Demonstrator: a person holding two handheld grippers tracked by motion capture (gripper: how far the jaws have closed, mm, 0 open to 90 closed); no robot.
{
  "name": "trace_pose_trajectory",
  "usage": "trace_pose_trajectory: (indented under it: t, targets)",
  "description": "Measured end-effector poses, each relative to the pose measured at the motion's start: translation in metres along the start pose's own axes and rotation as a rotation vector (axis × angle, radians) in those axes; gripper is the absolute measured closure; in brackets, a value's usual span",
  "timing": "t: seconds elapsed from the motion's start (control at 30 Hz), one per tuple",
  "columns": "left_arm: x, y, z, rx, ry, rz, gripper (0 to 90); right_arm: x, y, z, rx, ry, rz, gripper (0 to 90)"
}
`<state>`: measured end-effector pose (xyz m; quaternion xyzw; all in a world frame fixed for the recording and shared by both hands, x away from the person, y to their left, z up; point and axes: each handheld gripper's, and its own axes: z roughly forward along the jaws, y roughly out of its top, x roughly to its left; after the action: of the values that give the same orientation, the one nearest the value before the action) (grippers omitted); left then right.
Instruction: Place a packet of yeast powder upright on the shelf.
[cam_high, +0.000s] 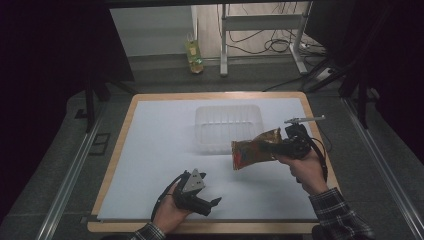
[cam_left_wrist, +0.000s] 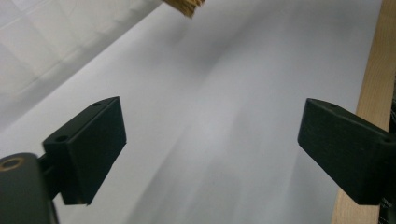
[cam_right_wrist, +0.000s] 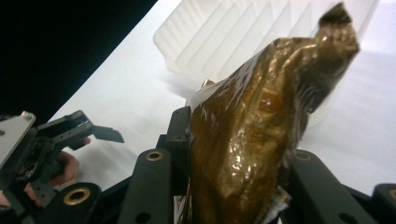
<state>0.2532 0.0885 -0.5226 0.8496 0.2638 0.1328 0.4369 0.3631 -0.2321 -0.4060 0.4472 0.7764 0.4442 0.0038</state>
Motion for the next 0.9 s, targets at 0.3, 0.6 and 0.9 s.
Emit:
trace_pose_trajectory:
  t: [0.3, 0.6, 0.9]
  targets:
    - [0.002, -0.002, 0.001, -0.003, 0.013, 0.005, 2.5, -0.013, 0.023, -0.008, -0.038, -0.044, 0.027, 66.4]
    - [0.001, -0.003, 0.002, -0.001, 0.020, 0.021, 2.5, -0.025, 0.048, -0.011, -0.049, -0.111, 0.033, 66.5]
    - [0.001, -0.003, 0.003, 0.002, 0.027, 0.026, 2.5, -0.038, 0.068, -0.001, -0.049, -0.171, 0.043, 66.5]
